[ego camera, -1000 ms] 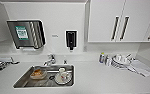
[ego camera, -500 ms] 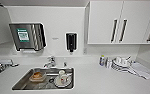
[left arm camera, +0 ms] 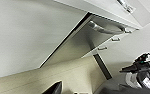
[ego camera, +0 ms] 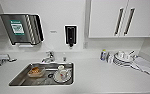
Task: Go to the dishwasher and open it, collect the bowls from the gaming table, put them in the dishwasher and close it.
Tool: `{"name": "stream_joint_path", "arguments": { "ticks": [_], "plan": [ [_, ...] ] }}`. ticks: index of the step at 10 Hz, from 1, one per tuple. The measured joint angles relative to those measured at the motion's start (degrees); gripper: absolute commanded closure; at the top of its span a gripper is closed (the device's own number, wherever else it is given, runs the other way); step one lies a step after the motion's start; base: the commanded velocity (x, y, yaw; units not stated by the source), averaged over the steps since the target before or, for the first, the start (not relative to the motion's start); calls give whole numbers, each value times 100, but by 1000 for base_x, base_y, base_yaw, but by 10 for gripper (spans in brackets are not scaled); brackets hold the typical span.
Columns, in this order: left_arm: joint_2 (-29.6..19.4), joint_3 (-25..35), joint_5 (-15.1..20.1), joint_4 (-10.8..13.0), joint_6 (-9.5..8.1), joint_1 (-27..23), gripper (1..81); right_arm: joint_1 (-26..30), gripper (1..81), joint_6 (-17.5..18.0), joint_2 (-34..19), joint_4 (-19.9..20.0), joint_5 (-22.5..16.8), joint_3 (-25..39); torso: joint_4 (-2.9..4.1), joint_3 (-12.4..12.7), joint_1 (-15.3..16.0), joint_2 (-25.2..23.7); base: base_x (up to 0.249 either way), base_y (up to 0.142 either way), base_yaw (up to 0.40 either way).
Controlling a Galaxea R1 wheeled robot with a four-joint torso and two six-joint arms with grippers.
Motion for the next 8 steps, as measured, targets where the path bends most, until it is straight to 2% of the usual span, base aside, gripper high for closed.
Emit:
{"name": "stream_joint_path", "arguments": {
  "ticks": [2,4,6,8],
  "plan": [
    [-9,-5,-21,0,0,-20,10,38,10,2,-41,0,-2,80,0,-352,242,-380,0,0,0],
    [-96,30,-27,1,0,-207,10,77,10,2,-96,0,17,119,0,-590,500,-782,0,0,0],
    [-300,262,17,0,0,-402,10,79,10,5,-83,0,20,124,0,-721,693,-1066,0,0,0],
    [-616,601,1,0,2,-594,10,88,10,2,-83,0,30,146,0,-754,741,-1134,0,0,0]
  ]
}}
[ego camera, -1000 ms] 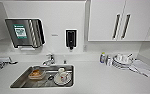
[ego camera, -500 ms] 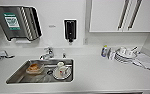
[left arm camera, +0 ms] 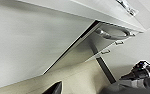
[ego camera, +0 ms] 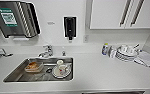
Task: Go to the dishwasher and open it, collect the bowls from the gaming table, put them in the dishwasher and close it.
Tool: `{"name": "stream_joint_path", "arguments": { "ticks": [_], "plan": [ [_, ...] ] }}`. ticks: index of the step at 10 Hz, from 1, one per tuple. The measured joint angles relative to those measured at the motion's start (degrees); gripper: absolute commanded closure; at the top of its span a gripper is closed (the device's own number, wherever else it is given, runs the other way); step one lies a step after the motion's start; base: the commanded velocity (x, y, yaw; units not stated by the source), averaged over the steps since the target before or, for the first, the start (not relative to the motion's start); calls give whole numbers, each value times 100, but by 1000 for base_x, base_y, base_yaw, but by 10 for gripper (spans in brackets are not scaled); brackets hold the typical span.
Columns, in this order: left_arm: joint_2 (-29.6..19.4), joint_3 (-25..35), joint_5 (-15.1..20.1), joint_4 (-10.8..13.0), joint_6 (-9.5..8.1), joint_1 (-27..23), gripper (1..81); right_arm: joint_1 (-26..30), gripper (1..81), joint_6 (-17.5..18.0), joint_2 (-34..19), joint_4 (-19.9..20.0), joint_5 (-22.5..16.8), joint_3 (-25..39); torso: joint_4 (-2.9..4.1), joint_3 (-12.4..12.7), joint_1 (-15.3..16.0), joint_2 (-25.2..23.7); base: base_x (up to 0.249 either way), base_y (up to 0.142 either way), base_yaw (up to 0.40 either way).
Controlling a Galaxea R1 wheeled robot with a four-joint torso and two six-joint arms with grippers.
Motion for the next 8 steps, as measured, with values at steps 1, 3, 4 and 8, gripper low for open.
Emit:
{"name": "stream_joint_path", "arguments": {
  "ticks": [1,3,4,8],
  "plan": [
    [-35,33,10,-2,-2,-82,10,2,10,2,-2,0,9,4,0,-2,-2,13,0,0,0],
    [1,57,29,-13,-2,-401,10,79,10,88,-22,0,-29,39,0,-5,0,15,0,0,0],
    [69,57,88,-54,-2,-523,10,201,10,206,-101,0,-38,135,0,-5,0,15,0,0,0],
    [485,-223,445,-137,-9,-553,10,859,10,735,-1023,0,-129,1080,0,-7,0,15,0,0,0]
  ]
}}
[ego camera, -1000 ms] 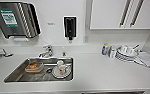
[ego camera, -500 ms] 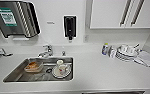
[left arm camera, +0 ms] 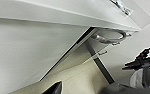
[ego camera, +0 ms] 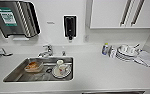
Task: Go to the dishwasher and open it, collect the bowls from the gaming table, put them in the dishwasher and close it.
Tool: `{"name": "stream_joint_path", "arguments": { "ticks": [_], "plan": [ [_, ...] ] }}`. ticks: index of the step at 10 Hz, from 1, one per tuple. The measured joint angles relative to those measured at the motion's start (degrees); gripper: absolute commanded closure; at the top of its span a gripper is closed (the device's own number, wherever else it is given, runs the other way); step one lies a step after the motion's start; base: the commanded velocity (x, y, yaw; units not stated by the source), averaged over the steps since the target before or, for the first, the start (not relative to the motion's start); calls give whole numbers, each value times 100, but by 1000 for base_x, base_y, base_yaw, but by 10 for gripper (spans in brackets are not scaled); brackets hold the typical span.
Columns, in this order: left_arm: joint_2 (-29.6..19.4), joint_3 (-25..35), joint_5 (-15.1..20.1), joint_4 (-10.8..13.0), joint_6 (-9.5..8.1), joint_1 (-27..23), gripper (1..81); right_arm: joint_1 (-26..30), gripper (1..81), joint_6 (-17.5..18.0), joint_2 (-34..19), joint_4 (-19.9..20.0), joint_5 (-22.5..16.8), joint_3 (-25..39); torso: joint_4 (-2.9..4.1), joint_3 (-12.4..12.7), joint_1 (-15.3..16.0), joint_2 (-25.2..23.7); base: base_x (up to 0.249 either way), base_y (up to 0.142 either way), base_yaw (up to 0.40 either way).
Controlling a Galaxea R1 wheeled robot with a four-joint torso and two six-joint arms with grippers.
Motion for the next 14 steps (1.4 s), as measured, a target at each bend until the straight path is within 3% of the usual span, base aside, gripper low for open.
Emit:
{"name": "stream_joint_path", "arguments": {
  "ticks": [5,8,11,14],
  "plan": [
    [6,-63,22,-17,-13,20,10,808,10,1134,-501,-5,-425,478,0,-2,2,0,0,0,0],
    [6,-72,22,-17,-13,37,10,1318,10,1679,-538,-9,-812,579,0,-5,2,0,0,0,0],
    [9,-74,22,-15,-13,50,10,1883,10,2269,-529,-22,-1415,566,0,-6,2,0,0,0,0],
    [39,-99,22,-11,-13,52,10,2222,10,2828,-438,-28,-2014,111,0,-6,2,0,0,0,0]
  ]
}}
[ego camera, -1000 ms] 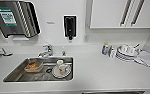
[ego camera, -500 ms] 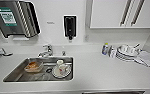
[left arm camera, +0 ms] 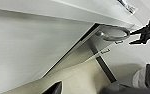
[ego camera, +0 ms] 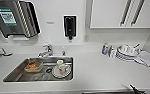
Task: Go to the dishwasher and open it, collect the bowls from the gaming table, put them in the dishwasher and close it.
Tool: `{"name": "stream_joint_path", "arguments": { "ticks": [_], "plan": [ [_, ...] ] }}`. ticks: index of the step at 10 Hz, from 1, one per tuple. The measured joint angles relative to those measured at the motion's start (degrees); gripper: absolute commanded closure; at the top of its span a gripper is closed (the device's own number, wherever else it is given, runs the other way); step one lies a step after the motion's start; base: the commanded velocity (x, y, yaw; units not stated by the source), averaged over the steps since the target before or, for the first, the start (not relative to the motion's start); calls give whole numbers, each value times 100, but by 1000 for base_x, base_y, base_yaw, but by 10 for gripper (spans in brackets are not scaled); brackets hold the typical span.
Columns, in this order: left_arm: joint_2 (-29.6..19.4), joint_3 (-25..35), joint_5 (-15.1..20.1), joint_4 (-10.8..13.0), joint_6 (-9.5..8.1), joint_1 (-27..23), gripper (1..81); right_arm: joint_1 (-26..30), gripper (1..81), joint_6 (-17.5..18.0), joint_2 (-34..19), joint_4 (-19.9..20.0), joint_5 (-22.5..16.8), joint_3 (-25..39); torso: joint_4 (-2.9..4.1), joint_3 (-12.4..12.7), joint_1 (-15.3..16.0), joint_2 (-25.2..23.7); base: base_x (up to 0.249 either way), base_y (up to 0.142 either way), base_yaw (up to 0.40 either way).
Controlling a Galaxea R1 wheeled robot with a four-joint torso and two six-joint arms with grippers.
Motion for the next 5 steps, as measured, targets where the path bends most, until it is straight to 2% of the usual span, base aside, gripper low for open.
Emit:
{"name": "stream_joint_path", "arguments": {
  "ticks": [3,5],
  "plan": [
    [-2,-1,-6,2,2,30,10,90,10,232,254,0,-239,-573,0,-2,0,0,0,0,0],
    [-2,-20,0,10,2,94,10,61,10,290,652,0,-282,-885,0,-2,0,0,0,0,0]
  ]
}}
